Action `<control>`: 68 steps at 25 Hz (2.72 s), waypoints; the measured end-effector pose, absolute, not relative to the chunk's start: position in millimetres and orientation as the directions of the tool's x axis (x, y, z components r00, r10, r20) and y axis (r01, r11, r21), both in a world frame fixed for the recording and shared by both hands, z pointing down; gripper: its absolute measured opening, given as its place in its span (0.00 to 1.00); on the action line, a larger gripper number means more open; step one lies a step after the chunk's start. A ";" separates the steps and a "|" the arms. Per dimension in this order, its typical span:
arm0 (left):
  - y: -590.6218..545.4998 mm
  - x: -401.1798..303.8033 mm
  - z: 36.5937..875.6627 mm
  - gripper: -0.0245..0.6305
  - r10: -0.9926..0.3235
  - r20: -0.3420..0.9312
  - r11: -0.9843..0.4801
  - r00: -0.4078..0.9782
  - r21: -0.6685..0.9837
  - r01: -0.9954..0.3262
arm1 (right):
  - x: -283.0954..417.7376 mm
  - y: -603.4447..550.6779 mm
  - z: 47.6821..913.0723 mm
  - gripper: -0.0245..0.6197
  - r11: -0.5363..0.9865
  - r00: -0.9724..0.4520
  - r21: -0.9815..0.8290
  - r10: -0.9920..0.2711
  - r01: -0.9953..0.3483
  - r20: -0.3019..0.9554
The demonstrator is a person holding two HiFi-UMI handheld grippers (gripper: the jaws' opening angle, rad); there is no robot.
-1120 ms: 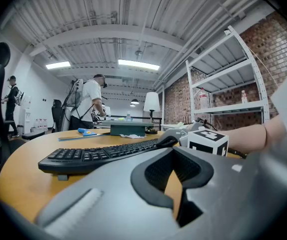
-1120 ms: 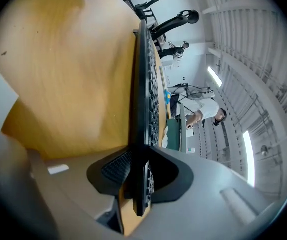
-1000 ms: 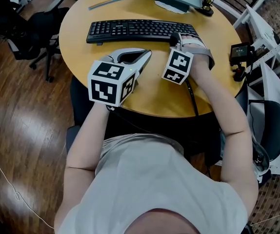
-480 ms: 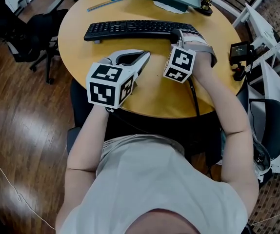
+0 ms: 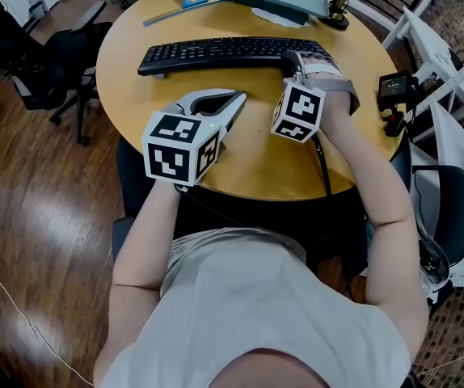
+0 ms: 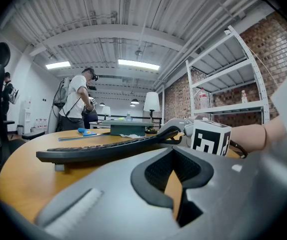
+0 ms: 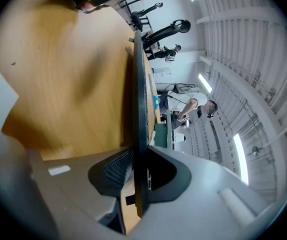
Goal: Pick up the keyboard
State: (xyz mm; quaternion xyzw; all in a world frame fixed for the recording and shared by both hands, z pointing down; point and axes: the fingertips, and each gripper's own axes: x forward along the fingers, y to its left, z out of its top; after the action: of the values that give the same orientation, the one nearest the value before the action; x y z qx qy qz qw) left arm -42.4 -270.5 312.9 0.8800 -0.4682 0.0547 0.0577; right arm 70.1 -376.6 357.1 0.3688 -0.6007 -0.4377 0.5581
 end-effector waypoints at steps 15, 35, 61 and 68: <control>-270.7 -42.1 312.1 0.04 -0.818 0.151 -0.555 0.556 0.051 -0.830 | 67.2 -375.7 345.0 0.16 0.299 -0.137 0.953 -0.943 0.041 0.302; -271.2 -43.4 313.6 0.04 -0.820 0.153 -0.550 0.551 0.051 -0.833 | 70.5 -379.2 287.7 0.16 0.203 -0.152 0.979 -0.968 -0.016 0.198; -270.3 -42.0 313.1 0.04 -0.819 0.150 -0.552 0.553 0.050 -0.832 | 71.3 -368.8 217.7 0.16 0.057 -0.176 0.997 -0.983 -0.060 0.046; -270.3 -41.5 313.9 0.04 -0.819 0.151 -0.553 0.553 0.050 -0.832 | 71.5 -369.0 218.0 0.17 0.058 -0.178 0.996 -0.983 -0.064 0.046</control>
State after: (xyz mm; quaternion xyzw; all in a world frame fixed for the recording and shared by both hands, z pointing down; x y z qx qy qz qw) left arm -41.5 -270.3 313.9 0.8794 -0.4694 0.0548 0.0577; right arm 71.5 -369.0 218.0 0.4573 -0.5723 -0.5115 0.4490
